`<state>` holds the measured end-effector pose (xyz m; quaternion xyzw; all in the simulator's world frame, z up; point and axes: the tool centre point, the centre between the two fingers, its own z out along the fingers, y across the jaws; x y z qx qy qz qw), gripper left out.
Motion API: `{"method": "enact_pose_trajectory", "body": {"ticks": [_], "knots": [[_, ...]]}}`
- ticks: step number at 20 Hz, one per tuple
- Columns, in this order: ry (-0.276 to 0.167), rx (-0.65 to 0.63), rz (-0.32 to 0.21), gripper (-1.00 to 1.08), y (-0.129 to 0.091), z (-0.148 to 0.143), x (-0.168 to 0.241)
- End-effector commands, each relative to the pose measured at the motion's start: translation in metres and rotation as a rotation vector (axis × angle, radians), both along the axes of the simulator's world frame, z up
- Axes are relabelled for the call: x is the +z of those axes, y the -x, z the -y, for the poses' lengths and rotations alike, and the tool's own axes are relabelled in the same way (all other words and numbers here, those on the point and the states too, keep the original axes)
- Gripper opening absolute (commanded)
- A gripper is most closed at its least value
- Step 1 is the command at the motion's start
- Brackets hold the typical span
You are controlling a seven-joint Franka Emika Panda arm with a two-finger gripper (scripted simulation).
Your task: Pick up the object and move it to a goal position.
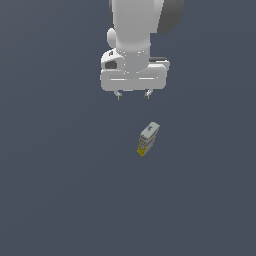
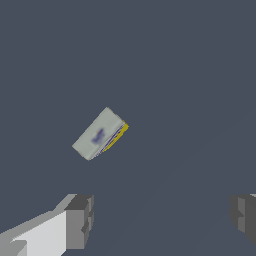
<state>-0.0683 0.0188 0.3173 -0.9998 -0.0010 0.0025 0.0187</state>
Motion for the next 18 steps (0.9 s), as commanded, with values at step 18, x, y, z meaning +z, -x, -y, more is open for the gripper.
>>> {"method": "enact_pose_trajectory", "body": {"ticks": [18], "knots": [[0.009,-0.139,-0.004,1.00,-0.009,-0.013,-0.021]]}}
